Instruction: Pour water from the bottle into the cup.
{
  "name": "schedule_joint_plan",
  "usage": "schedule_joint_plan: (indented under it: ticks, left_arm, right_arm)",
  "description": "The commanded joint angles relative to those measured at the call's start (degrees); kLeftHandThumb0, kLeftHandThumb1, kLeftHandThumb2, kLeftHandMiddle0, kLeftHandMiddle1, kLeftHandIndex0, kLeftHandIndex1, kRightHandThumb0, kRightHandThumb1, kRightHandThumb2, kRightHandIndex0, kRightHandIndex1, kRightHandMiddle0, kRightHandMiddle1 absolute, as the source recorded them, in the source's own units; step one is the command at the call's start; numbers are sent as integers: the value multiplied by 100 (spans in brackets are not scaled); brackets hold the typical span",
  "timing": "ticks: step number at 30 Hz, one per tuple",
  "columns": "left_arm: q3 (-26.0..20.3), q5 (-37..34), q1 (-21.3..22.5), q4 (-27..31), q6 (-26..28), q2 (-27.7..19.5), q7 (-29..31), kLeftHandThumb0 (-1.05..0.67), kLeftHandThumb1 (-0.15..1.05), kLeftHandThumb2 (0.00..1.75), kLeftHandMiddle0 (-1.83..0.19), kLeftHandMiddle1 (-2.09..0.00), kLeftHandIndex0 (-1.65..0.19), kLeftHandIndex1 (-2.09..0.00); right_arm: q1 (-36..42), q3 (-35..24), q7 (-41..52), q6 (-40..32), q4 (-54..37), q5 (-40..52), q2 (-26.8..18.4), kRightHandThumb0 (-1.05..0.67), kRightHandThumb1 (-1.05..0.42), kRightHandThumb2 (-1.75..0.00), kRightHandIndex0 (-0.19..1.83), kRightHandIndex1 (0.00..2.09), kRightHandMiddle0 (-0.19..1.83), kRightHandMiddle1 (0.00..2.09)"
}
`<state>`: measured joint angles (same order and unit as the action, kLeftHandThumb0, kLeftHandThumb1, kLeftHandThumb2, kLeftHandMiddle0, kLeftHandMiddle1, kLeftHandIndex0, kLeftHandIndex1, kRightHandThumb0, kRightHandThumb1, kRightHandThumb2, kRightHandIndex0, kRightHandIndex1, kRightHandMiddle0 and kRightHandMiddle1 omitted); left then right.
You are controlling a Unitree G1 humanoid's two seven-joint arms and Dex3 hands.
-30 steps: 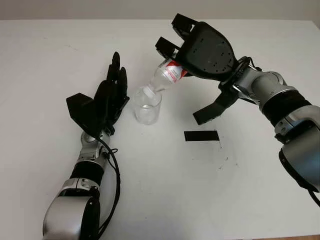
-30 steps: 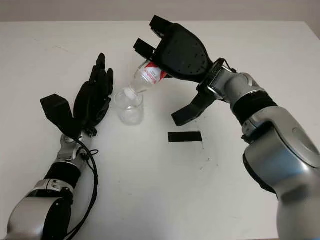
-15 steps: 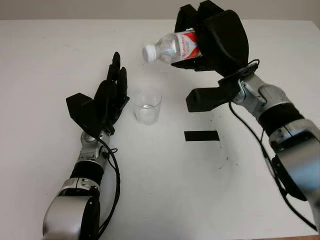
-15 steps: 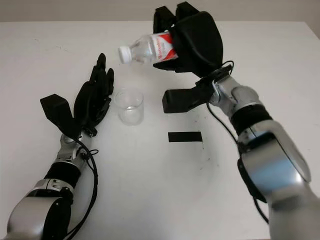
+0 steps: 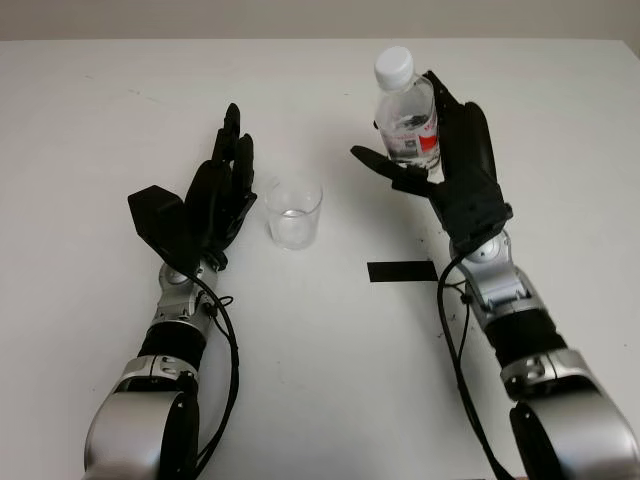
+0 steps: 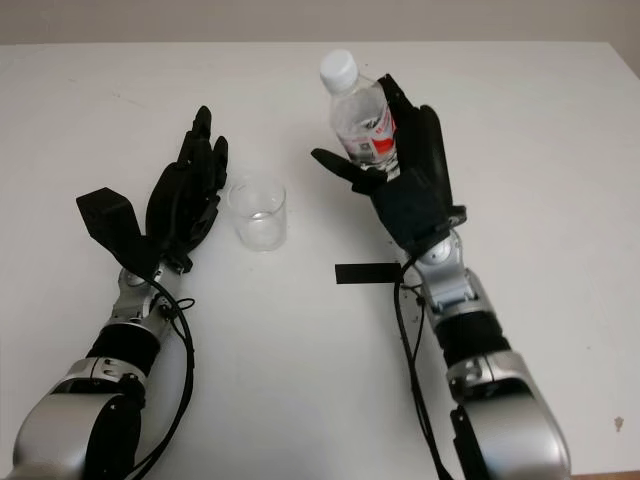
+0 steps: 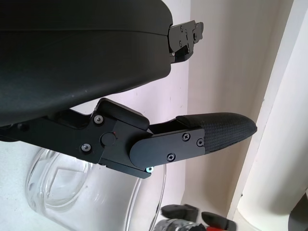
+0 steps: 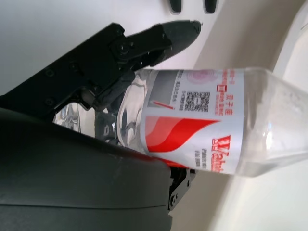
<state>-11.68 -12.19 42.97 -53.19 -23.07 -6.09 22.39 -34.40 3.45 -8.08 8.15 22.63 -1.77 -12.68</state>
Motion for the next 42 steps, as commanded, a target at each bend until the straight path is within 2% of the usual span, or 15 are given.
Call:
schedule_joint_plan:
  ticks: [1,3,7,13,18,25,33,42]
  left_arm:
    - [-12,-20,-104,-77,42,-8,33,-88,105,63,19,0,19,0]
    - [0,-2,-122,-45,46,-8,23,-88,105,63,19,0,19,0]
    - [18,11,-140,-23,71,-18,36,-88,105,63,19,0,19,0]
    - [-16,-48,-157,-15,84,-2,82,-88,105,61,19,0,19,0]
    - [6,-32,-170,43,145,-32,104,-89,105,62,19,0,19,0]
    - [-8,-52,-205,141,221,-37,124,-87,105,63,19,0,19,0]
    - [24,1,-208,167,214,-70,95,-87,105,64,19,0,19,0]
    - [23,23,-169,175,288,-126,71,-87,105,65,19,0,19,0]
  right_arm:
    - [302,-181,249,-804,-824,404,187,-45,-105,-42,136,209,105,209]
    - [545,-274,453,-1553,-1462,667,256,-44,-105,-41,133,209,101,209]
    - [882,-393,682,-2552,-2367,929,300,-43,-105,-41,137,209,104,209]
    - [1224,-449,808,-3263,-3121,967,335,-44,-105,-40,132,209,103,209]
    - [1339,-467,892,-3405,-3268,873,291,-44,-105,-40,135,209,105,209]
    - [1482,-408,975,-3151,-3081,523,240,-43,-105,-37,115,209,88,209]
    - [1581,-357,1007,-2440,-2545,313,414,-40,-105,-38,109,209,85,209]
    - [1713,-371,926,-2462,-2398,221,603,-42,-105,-36,89,209,77,209]
